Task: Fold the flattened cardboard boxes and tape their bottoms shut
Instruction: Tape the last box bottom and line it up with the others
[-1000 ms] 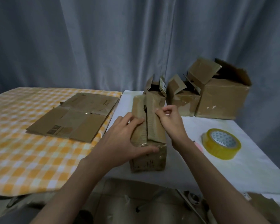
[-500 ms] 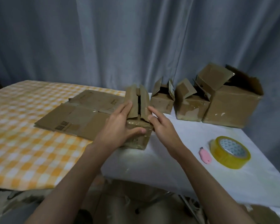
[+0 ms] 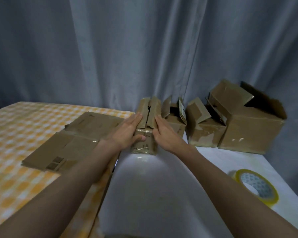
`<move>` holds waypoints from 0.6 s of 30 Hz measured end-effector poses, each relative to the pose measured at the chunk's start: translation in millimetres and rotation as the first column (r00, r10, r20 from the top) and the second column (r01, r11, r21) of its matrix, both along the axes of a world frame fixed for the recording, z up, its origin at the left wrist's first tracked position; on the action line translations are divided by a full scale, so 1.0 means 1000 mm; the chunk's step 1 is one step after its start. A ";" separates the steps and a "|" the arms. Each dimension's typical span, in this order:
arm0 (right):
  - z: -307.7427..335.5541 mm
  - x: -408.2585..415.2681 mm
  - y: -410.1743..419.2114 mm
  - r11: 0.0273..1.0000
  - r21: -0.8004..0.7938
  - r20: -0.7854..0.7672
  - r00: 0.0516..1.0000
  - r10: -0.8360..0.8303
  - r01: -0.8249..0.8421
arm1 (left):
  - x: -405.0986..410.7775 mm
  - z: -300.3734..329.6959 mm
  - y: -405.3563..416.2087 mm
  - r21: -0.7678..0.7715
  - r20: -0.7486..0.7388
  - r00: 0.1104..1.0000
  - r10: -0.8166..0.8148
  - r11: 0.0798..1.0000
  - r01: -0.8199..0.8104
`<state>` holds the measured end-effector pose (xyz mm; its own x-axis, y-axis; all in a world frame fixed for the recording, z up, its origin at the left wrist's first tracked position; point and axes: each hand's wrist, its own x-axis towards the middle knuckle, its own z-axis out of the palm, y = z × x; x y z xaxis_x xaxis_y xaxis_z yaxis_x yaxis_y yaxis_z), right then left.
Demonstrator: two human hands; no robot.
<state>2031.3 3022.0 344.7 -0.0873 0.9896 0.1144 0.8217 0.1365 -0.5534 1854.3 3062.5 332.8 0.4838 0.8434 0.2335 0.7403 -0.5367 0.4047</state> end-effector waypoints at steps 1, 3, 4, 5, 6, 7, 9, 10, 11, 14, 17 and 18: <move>0.002 0.000 0.007 1.000 0.000 0.024 1.000 -0.012 0.012 | 0.002 0.000 0.008 0.016 -0.024 1.000 0.004 1.000 -0.004; 0.002 0.005 0.020 0.999 0.035 0.116 0.992 -0.041 0.038 | 0.008 0.002 0.022 0.045 -0.052 0.999 0.014 0.999 -0.012; 0.002 0.007 0.025 0.997 0.063 0.175 0.983 -0.055 0.044 | 0.012 0.001 0.028 0.056 -0.054 0.998 0.016 0.998 -0.013; 0.001 0.011 0.030 0.995 0.087 0.223 0.973 -0.063 0.045 | 0.016 0.000 0.034 0.063 -0.050 0.999 0.014 0.998 -0.011; -0.001 0.015 0.036 0.994 0.102 0.258 0.964 -0.066 0.040 | 0.021 -0.001 0.040 0.067 -0.044 0.999 0.011 0.998 -0.008; -0.002 0.020 0.041 0.994 0.105 0.280 0.958 -0.067 0.039 | 0.026 -0.003 0.045 0.067 -0.038 0.999 0.008 0.998 -0.006; -0.003 0.028 0.050 0.994 0.102 0.320 0.945 -0.073 0.042 | 0.035 -0.009 0.055 0.064 -0.026 1.000 0.008 0.998 -0.007; -0.003 0.031 0.053 0.994 0.102 0.342 0.936 -0.078 0.046 | 0.037 -0.010 0.060 0.063 -0.023 1.000 0.010 0.998 -0.008; -0.003 0.033 0.055 0.993 0.103 0.361 0.929 -0.085 0.051 | 0.039 -0.012 0.065 0.072 -0.029 1.000 0.013 0.997 -0.011; -0.006 0.034 0.058 0.992 0.103 0.405 0.908 -0.106 0.070 | 0.044 -0.010 0.075 0.113 -0.151 0.987 0.060 0.993 -0.043; 0.002 0.031 0.059 0.994 0.038 0.441 0.890 -0.112 0.106 | 0.050 -0.002 0.071 0.149 -0.306 0.937 0.168 0.981 -0.127; 0.009 0.030 0.056 0.993 0.008 0.447 0.887 -0.112 0.122 | 0.052 0.002 0.067 0.145 -0.323 0.927 0.191 0.978 -0.151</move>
